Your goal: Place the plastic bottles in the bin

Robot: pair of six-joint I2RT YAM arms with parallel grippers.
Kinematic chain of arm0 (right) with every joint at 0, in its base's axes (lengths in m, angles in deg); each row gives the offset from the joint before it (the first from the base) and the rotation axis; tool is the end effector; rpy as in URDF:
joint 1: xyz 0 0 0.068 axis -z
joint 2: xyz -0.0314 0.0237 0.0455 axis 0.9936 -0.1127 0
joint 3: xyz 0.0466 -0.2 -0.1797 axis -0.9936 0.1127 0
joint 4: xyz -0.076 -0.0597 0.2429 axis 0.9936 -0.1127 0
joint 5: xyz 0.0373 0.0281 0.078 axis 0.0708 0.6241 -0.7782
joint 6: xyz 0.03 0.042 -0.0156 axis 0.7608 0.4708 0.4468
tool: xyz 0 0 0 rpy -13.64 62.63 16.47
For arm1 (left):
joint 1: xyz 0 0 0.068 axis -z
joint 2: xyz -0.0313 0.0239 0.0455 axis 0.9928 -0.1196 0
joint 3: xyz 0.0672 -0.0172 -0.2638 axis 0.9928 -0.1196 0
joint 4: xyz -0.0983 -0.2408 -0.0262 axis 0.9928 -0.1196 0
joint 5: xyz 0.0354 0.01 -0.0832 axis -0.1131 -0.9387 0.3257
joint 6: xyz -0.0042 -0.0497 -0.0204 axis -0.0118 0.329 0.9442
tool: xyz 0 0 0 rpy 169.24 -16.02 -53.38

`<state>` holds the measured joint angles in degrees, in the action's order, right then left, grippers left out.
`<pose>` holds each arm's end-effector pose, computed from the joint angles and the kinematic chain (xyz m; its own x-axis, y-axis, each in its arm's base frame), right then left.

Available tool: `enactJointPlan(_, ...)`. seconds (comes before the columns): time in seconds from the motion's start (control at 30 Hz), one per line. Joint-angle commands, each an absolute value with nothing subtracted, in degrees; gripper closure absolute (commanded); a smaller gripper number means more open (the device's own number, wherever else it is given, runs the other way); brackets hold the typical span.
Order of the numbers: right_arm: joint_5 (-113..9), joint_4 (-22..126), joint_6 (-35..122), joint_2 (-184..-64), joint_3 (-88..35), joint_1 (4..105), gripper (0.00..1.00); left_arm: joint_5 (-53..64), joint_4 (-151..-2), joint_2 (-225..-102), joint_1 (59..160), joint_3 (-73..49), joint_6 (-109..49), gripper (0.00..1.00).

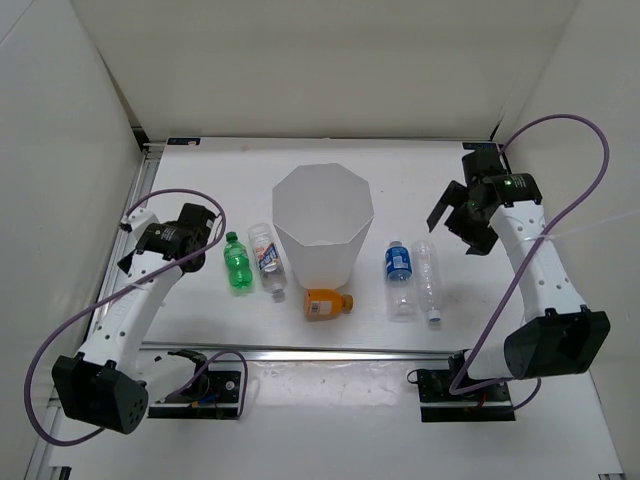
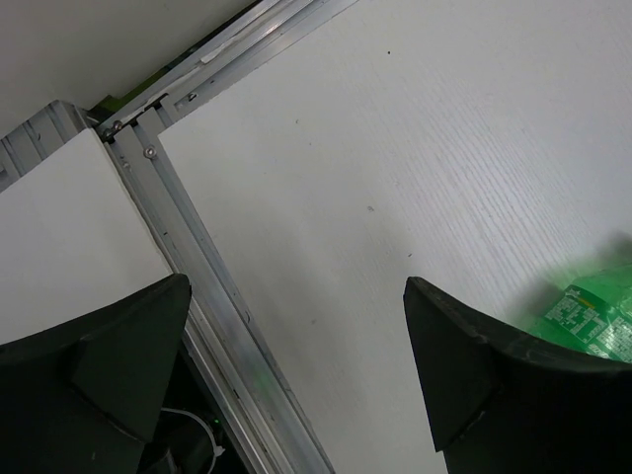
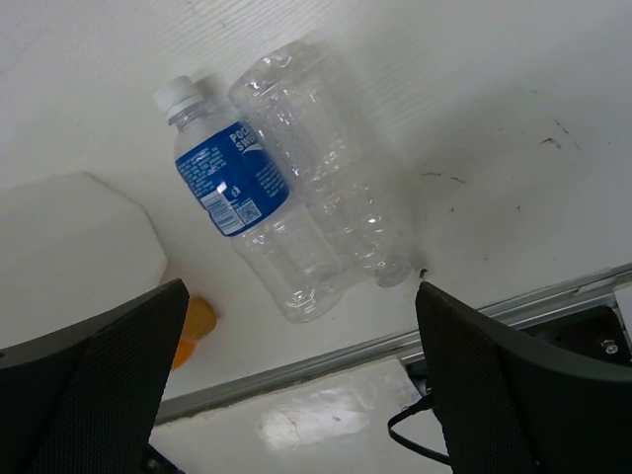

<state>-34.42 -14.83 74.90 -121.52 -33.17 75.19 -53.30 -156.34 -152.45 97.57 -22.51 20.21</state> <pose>0.2544 0.0308 0.3490 -0.7400 0.5090 -0.4397 0.5013 0.8532 0.1440 0.1713 -0.0158 0.3044 -0.4822 -0.4557 -0.7483 -0.8245 0.5247 0.2117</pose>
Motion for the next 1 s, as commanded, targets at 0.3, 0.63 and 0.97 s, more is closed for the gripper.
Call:
enactJointPlan(0.3,-41.49,-7.1,69.22,-122.16,-24.8,71.66,0.0,-51.45,-157.98,-147.38,97.81,-22.02,16.62,0.0)
enactJointPlan(0.63,-38.59,-3.76,69.31,-127.52,-17.41,72.19,0.0,-51.45,-154.55,-144.12,97.81,-24.57,12.66,0.0)
enactJointPlan(0.97,-39.73,1.07,70.98,-133.24,-13.19,72.19,0.0,-50.39,-153.5,-145.27,97.81,-25.1,10.9,0.0)
